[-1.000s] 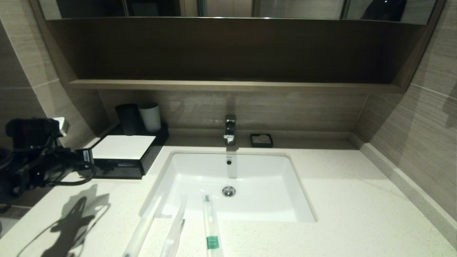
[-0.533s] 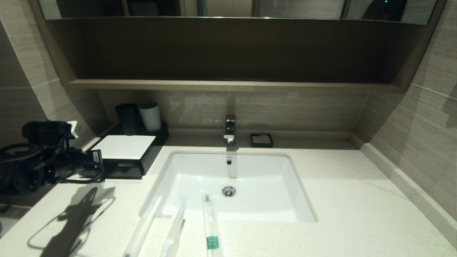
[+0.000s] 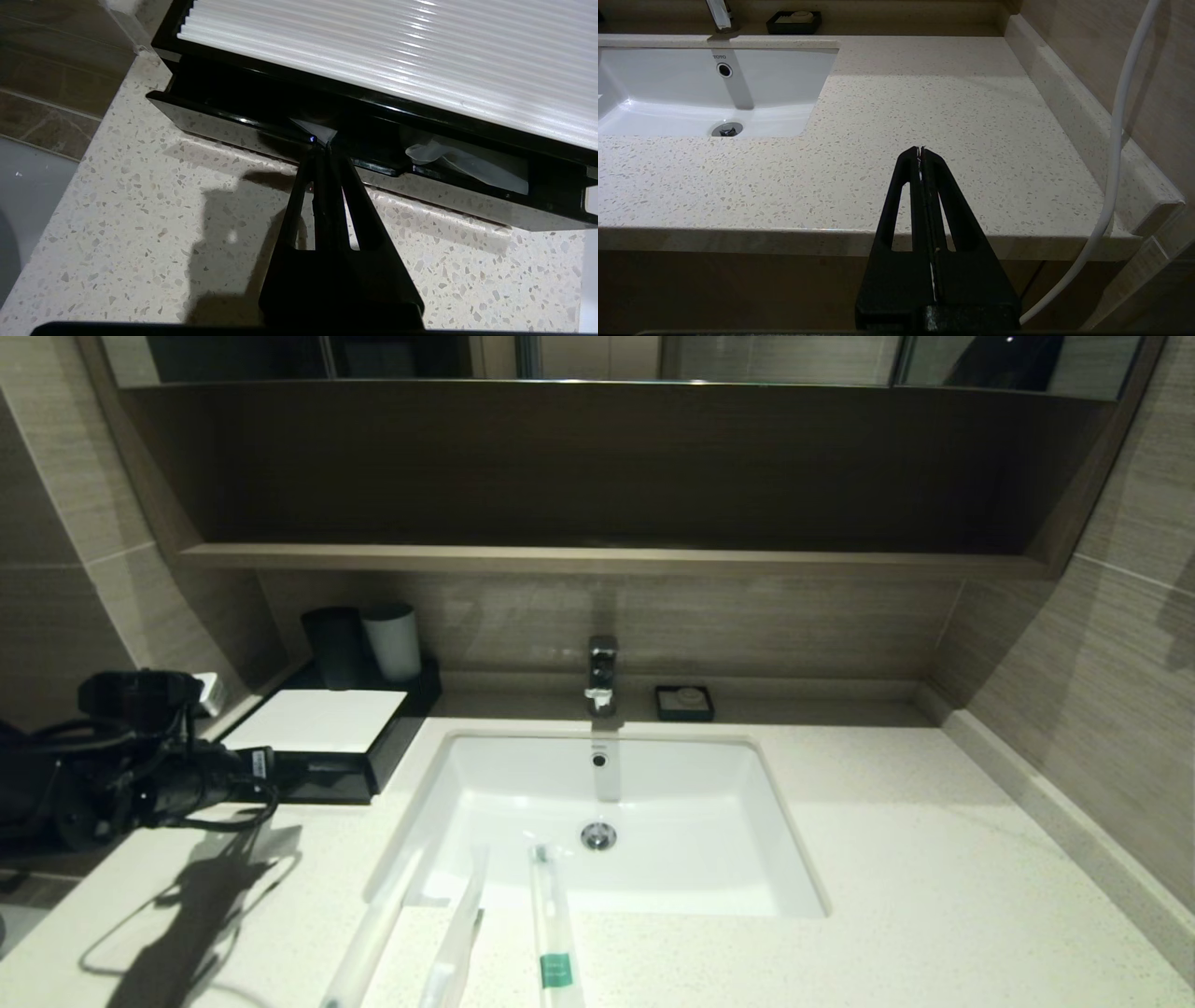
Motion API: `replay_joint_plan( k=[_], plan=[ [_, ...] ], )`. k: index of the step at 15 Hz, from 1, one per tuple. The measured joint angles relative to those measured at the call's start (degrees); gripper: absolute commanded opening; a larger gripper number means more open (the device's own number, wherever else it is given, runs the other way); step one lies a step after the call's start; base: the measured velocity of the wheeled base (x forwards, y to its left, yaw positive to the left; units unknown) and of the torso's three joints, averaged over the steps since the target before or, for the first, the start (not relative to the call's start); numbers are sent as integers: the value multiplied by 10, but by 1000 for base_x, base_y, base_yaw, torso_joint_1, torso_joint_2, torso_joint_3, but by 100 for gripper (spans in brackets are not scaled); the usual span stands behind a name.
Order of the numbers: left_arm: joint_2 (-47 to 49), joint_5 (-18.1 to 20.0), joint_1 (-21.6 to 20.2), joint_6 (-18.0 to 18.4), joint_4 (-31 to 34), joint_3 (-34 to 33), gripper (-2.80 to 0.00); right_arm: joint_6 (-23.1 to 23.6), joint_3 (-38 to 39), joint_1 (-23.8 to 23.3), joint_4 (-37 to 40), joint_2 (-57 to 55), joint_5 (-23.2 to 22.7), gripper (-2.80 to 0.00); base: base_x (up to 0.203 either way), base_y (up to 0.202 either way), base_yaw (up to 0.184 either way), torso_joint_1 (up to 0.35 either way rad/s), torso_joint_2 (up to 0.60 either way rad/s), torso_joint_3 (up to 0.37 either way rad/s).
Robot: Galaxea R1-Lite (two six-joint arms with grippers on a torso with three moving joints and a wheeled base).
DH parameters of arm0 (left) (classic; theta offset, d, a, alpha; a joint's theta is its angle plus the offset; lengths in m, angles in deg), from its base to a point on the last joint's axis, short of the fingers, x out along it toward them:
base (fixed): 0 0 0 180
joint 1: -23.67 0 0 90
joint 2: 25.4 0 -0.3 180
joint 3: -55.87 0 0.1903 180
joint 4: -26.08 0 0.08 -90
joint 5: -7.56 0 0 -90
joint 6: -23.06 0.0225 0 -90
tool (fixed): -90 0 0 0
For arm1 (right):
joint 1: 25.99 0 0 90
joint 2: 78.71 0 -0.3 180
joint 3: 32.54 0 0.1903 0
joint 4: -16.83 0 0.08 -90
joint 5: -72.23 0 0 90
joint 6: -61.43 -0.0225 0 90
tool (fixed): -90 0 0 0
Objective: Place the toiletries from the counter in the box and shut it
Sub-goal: Open the drawer
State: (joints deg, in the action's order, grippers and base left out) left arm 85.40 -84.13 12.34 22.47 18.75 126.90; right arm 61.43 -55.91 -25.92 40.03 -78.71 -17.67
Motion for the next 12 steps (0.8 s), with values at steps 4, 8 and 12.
replay_joint_plan(
  k=[4,8,12],
  plan=[
    [0,19,-1,1,-2,-10,-280,0,0,0,0,0,0,-280,0,0,0,0,0,0],
    [2,20,-1,1,-2,-13,-280,0,0,0,0,0,0,-280,0,0,0,0,0,0],
    [10,22,-1,1,-15,-14,-280,0,0,0,0,0,0,-280,0,0,0,0,0,0]
  ],
)
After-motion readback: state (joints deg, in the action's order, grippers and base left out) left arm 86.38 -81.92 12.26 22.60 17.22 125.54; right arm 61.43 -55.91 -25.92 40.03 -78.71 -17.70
